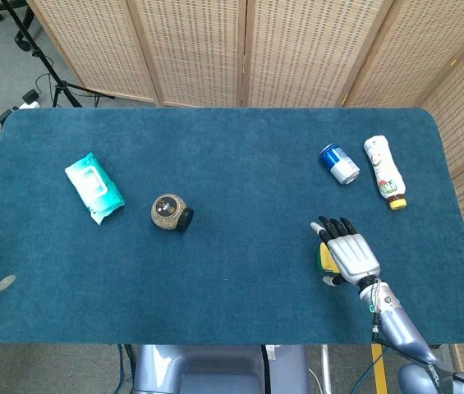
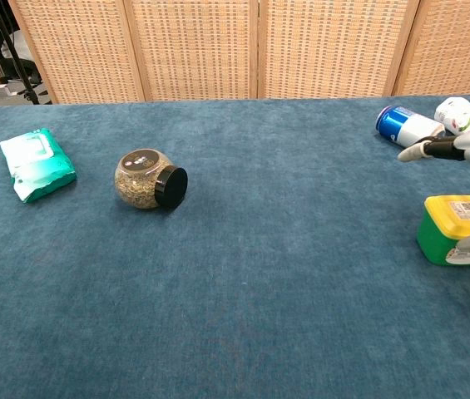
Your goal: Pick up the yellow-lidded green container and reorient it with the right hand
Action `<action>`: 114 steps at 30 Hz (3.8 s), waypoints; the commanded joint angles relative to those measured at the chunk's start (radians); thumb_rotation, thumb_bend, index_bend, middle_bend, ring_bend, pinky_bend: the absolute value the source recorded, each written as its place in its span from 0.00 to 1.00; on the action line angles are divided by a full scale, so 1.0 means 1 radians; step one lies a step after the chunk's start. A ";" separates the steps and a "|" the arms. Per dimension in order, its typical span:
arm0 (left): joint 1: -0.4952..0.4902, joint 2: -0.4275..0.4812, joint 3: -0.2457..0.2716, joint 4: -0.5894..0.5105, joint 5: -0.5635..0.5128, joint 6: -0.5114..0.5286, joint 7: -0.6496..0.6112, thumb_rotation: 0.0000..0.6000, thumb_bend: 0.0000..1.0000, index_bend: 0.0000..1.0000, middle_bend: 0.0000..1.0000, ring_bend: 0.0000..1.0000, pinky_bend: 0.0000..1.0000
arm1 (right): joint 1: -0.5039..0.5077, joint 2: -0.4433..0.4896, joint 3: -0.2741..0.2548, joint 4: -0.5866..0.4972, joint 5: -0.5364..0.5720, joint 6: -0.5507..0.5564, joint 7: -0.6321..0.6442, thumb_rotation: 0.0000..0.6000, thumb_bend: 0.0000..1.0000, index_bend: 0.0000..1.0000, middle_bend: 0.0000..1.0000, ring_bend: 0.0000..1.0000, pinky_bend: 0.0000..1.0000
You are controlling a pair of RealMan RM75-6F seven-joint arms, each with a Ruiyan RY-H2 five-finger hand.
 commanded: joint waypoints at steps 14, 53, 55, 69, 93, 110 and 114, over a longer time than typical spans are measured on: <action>-0.006 -0.003 -0.002 0.004 -0.007 -0.012 0.002 1.00 0.00 0.00 0.00 0.00 0.00 | 0.054 -0.113 -0.023 0.132 0.106 -0.005 -0.119 1.00 0.00 0.33 0.36 0.06 0.00; -0.011 -0.019 0.005 -0.016 -0.004 -0.016 0.060 1.00 0.00 0.00 0.00 0.00 0.00 | -0.028 -0.189 -0.108 0.700 -0.653 0.169 1.085 1.00 0.52 0.49 0.51 0.22 0.08; -0.012 -0.021 0.005 -0.016 -0.007 -0.020 0.066 1.00 0.00 0.00 0.00 0.00 0.00 | -0.033 -0.205 -0.117 0.743 -0.662 0.177 1.114 1.00 0.55 0.49 0.51 0.22 0.08; -0.007 -0.017 0.005 -0.020 -0.004 -0.009 0.062 1.00 0.00 0.00 0.00 0.00 0.00 | -0.051 -0.116 -0.165 0.750 -0.695 0.185 1.111 1.00 0.31 0.04 0.00 0.00 0.00; -0.002 0.000 0.007 -0.006 0.008 -0.004 0.009 1.00 0.00 0.00 0.00 0.00 0.00 | 0.081 0.121 -0.043 0.000 -0.084 -0.125 0.176 1.00 0.00 0.00 0.00 0.00 0.00; -0.005 -0.001 0.004 -0.002 0.002 -0.009 0.004 1.00 0.00 0.00 0.00 0.00 0.00 | 0.164 -0.027 -0.062 0.114 0.183 -0.106 -0.095 1.00 0.02 0.15 0.04 0.00 0.00; -0.006 -0.003 0.003 -0.001 -0.001 -0.012 0.008 1.00 0.00 0.00 0.00 0.00 0.00 | 0.170 -0.049 -0.070 0.146 0.192 -0.104 -0.114 1.00 0.05 0.27 0.19 0.00 0.00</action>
